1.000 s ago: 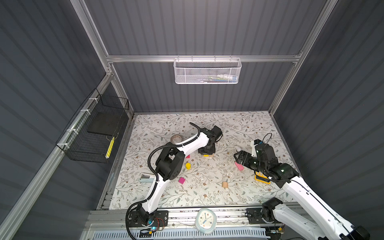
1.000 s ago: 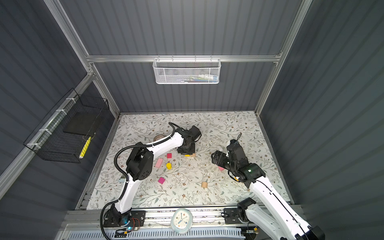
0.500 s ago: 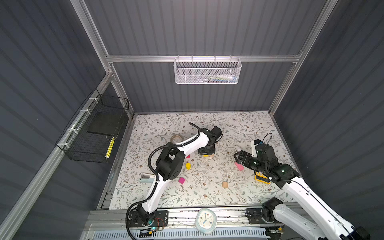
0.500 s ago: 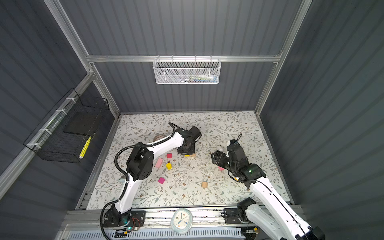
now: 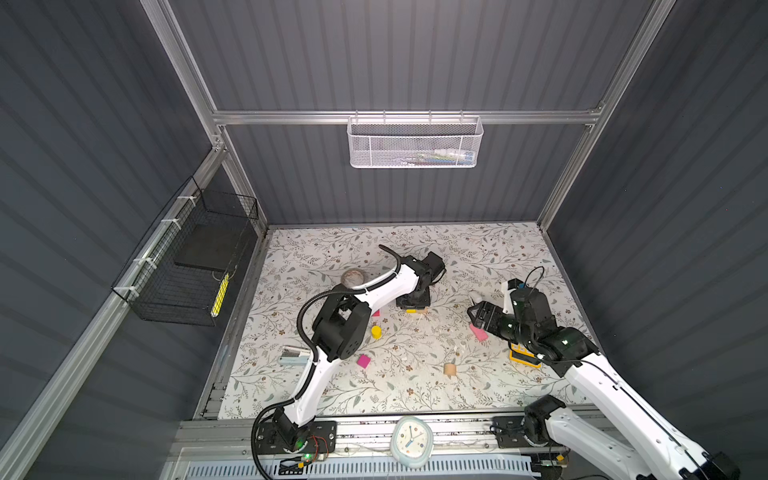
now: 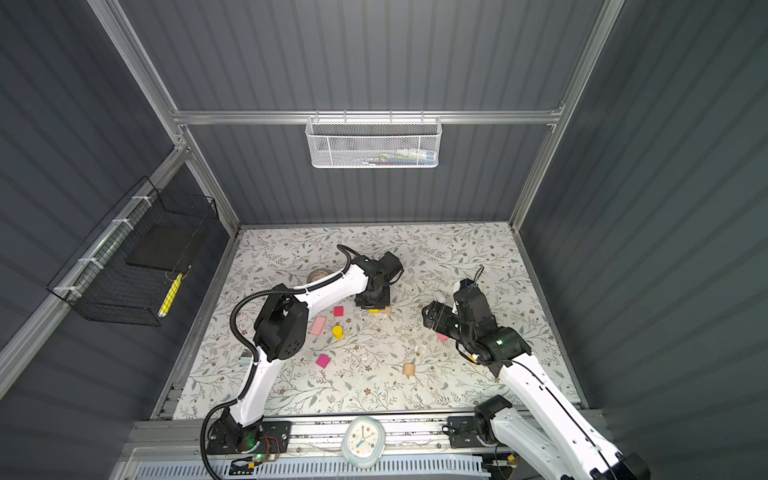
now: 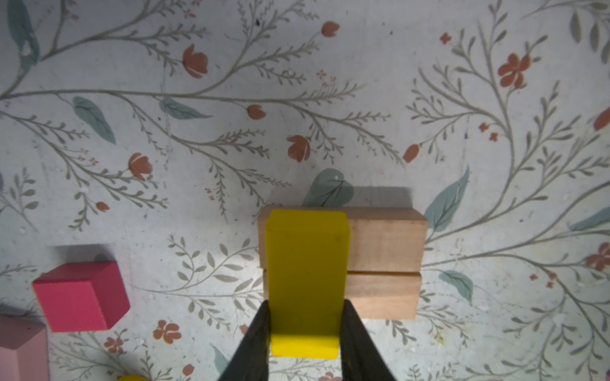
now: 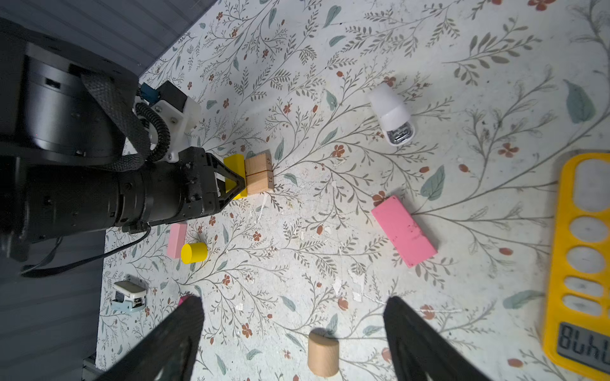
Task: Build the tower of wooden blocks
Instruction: 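Lower the yellow block onto the wooden stack and open the left gripper, then raise the left gripper from the stack while the right gripper moves over the pink block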
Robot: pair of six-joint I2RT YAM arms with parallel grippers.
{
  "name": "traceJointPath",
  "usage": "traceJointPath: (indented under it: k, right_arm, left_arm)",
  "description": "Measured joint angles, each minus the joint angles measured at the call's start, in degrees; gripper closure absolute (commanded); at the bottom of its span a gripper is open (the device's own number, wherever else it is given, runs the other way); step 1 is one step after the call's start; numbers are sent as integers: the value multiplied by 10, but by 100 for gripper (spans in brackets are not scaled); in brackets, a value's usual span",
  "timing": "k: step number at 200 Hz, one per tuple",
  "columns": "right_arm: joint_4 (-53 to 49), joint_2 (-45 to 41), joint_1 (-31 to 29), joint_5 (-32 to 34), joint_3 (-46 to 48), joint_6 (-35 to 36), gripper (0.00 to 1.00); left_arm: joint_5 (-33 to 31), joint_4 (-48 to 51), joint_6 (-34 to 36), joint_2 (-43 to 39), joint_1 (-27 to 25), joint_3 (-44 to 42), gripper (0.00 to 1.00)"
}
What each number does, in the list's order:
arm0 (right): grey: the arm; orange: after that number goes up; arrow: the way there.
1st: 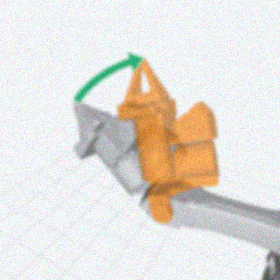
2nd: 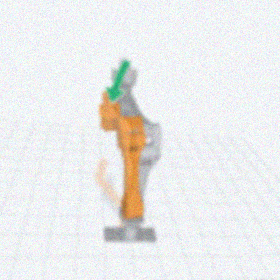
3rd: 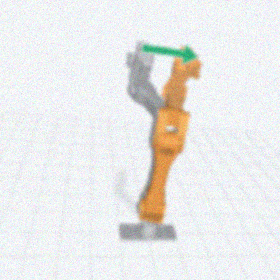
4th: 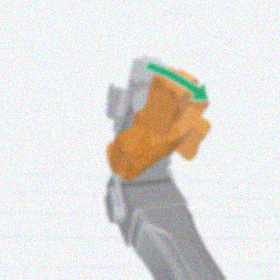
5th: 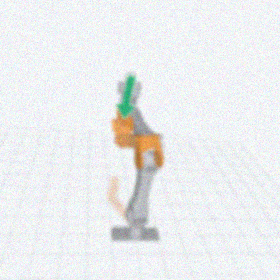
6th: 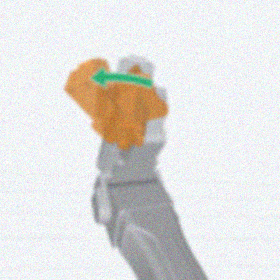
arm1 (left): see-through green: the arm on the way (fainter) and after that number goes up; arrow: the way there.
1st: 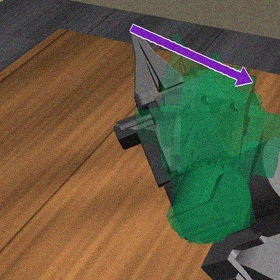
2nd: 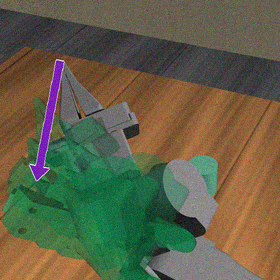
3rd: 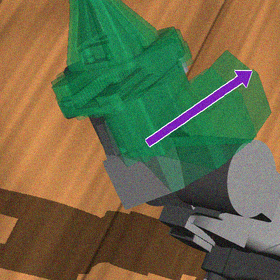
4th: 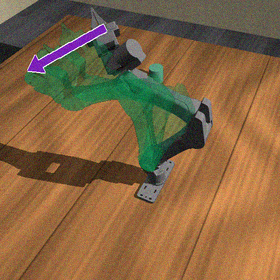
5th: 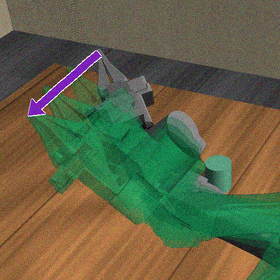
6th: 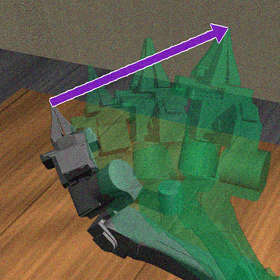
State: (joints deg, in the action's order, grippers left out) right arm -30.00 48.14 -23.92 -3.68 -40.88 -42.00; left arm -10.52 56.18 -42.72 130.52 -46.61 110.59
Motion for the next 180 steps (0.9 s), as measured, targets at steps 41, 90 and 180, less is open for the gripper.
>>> traceJointPath:
  k: [41,90,180]
  right_arm:
    - [0,1,0,-2,0,0,13]
    - [0,1,0,-4,0,0,13]
    - [0,4,0,-7,0,0,8]
  left_arm:
    - [0,0,0,0,0,0,60]
    - [-3,0,0,0,0,0,54]
    - [-11,-3,7,-7,0,-5,28]
